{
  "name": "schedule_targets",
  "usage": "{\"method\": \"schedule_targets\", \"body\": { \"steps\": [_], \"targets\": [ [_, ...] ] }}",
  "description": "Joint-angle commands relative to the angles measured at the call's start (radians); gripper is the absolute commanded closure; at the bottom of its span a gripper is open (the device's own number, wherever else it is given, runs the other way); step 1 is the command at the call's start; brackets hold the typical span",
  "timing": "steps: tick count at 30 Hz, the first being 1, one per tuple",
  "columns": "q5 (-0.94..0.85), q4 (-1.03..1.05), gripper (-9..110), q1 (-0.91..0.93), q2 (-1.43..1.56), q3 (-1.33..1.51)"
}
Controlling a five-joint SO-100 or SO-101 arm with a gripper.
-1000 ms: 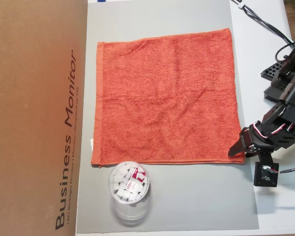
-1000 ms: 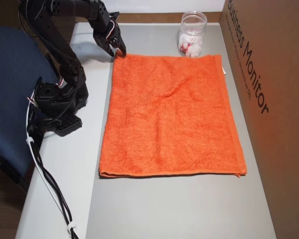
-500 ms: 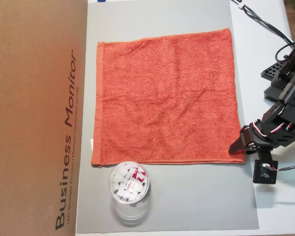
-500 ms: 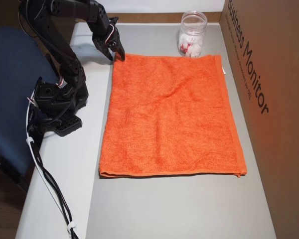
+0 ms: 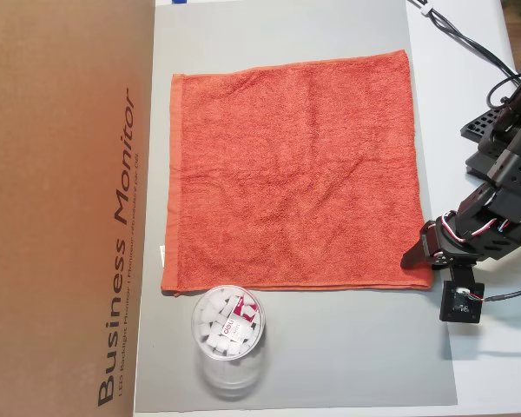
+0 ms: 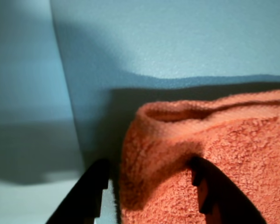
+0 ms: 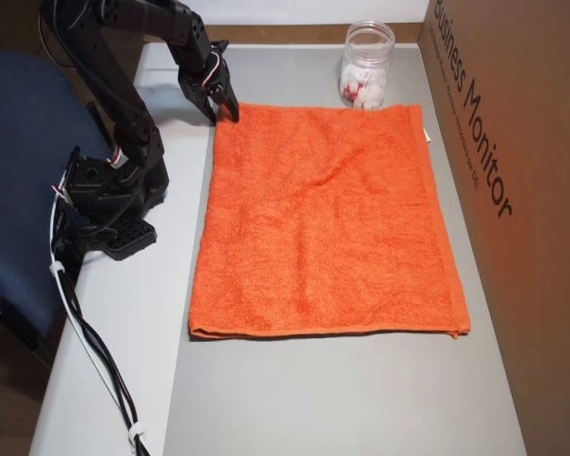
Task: Fold the blanket.
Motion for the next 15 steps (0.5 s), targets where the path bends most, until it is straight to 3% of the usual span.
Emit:
{"method": "schedule_targets", "body": {
  "steps": [1, 11, 15],
  "targets": [
    [0.006, -0.017, 84, -0.005, -0.009, -0.017],
    [0.006, -0.081, 84, 0.000, -0.009, -0.003],
    [0.006, -0.080, 90, 0.002, -0.009, -0.003]
  ]
}}
